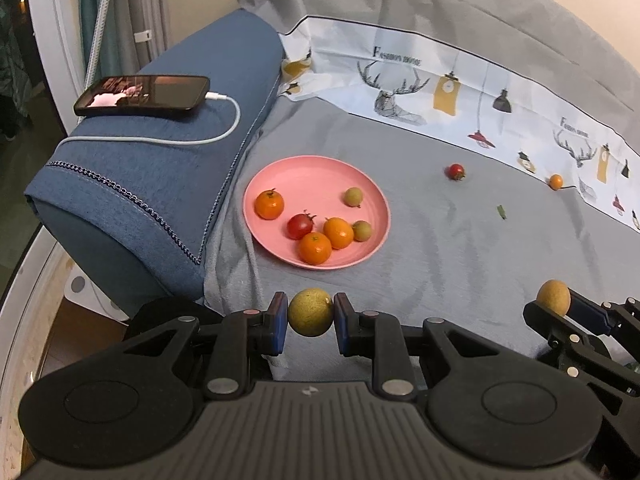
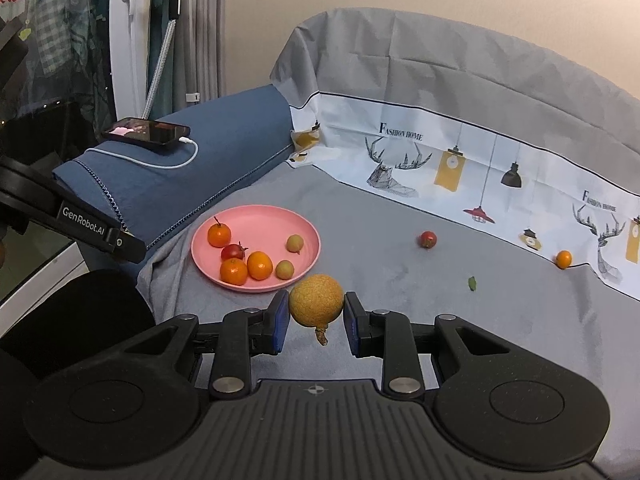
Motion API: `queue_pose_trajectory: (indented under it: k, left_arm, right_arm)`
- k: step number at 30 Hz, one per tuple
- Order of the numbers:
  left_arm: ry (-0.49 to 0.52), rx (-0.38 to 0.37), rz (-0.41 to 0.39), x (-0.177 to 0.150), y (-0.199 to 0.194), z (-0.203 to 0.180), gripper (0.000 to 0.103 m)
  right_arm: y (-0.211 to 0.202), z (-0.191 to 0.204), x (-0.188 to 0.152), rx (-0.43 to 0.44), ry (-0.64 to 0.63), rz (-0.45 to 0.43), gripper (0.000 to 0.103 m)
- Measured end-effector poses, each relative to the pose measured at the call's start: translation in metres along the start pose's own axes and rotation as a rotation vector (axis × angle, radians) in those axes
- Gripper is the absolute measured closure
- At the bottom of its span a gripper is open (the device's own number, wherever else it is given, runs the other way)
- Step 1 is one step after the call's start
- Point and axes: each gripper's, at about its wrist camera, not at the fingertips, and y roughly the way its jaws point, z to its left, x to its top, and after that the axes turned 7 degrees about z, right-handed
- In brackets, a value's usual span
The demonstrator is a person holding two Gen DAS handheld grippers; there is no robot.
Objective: Organize fruits
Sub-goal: 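Lift both held fruits and carry them toward the pink plate, then lower both fruits over the pink plate and open both grippers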
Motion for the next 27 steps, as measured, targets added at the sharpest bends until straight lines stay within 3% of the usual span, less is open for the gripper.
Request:
queue_pose_trajectory:
  k: [12,27]
  left_arm:
    - [-0.035,0.041,0.052,0.056,0.055,0.015,0.076]
    - [-0.011,0.081,0.121,0.121,0.155,0.013,0.076]
  right_arm:
    - [0.068,0.005,0.033,0.046,-0.019,0.056,0.073]
    - [0.195,0.015,0.071,0.099,-0.071,0.136,0.073]
